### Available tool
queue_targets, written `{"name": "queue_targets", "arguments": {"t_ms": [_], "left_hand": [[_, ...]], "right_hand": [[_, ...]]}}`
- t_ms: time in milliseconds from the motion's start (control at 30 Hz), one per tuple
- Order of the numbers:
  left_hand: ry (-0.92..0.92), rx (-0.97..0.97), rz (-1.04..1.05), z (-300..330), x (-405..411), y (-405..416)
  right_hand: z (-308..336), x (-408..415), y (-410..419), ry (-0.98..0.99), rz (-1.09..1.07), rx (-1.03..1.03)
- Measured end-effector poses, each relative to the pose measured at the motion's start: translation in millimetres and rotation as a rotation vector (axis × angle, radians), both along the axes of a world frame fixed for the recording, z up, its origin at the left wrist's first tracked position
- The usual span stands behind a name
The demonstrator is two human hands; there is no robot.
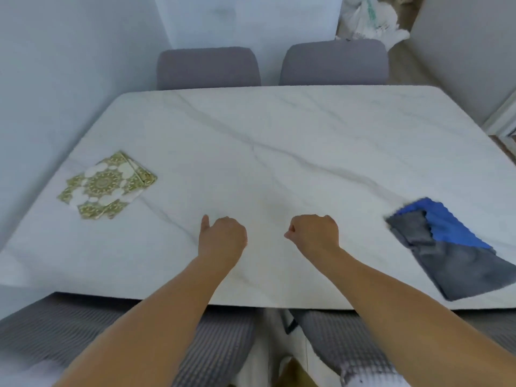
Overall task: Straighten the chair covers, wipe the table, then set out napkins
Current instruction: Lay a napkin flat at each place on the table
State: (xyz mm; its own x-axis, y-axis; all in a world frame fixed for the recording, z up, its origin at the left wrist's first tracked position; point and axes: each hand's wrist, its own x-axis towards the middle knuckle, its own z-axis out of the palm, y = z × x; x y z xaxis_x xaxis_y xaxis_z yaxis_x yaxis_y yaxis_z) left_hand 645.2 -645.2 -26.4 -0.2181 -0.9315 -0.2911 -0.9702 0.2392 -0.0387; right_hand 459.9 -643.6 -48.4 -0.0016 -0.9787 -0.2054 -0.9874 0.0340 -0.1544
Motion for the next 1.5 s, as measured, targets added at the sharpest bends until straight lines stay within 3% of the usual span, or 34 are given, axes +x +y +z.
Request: {"name": "queue_targets", "arguments": {"t_ms": [167, 333, 567, 700, 833, 1000, 1100, 1267, 1500], "left_hand": [[0.063, 0.014, 0.266, 12.2, 115.0, -3.5], [0.098, 0.004, 0.357, 9.4, 208.0, -16.4], [0.176, -0.056, 0.389, -8.0, 321.1, -51.6], [0.265, -0.067, 0.416, -13.1, 348.1, -70.3], [0.567, -0.114, 0.527, -20.2, 357.6, -88.0], [0.837, -0.115, 0.949, -32.8, 361.1, -117.9], [0.962, -0.109, 1.213, -42.0, 362.8, -132.9], [1.130, -0.186, 1.284, -52.1, 356.2, -154.7], [1.409, -0.135, 1.396, -50.2, 335.3, -159.0]], "right_hand": [[2.7, 120.5, -21.1, -0.095, 0.213, -0.083], [3.3, 221.6, -37.1, -0.070, 0.294, -0.117], [1.4, 342.5, -64.1, -0.216, 0.161, -0.017], [8.1, 368.2, -76.9, -0.291, 0.033, -0.019], [10.8, 379.6, -99.8, -0.306, 0.013, -0.004], [-0.1, 385.4, -155.2, -0.376, 0.010, 0.014], [-11.0, 385.7, -193.2, -0.309, -0.031, 0.030], [-28.2, 384.3, -230.3, -0.336, -0.195, 0.026], [-14.6, 377.2, -238.6, -0.692, -0.348, 0.298]]}}
